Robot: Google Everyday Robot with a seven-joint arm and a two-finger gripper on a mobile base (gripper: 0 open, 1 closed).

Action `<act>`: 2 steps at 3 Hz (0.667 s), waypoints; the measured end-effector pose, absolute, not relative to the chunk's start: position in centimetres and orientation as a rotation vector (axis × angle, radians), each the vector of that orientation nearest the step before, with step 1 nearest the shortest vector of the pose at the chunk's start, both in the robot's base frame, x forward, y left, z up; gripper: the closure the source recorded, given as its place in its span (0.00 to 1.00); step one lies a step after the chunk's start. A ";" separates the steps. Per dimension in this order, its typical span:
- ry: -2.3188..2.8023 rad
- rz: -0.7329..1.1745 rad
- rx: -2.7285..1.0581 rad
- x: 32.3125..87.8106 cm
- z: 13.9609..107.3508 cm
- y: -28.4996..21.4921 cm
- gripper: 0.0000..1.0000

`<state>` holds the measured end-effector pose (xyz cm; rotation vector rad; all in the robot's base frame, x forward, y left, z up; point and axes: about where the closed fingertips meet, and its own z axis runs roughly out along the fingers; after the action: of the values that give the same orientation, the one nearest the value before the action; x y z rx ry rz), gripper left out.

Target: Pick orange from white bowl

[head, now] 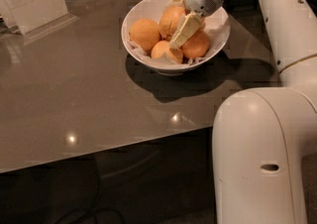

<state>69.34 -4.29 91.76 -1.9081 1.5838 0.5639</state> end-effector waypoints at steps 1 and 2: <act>1.584 0.564 -1.908 69.4 92.3 -4.3 0.65; 1.584 0.564 -1.908 69.4 92.6 -4.3 0.88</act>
Offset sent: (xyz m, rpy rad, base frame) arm 0.0008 0.0001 0.0043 0.0000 0.0000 0.0000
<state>69.42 -4.28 92.57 -1.9078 1.5840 0.5638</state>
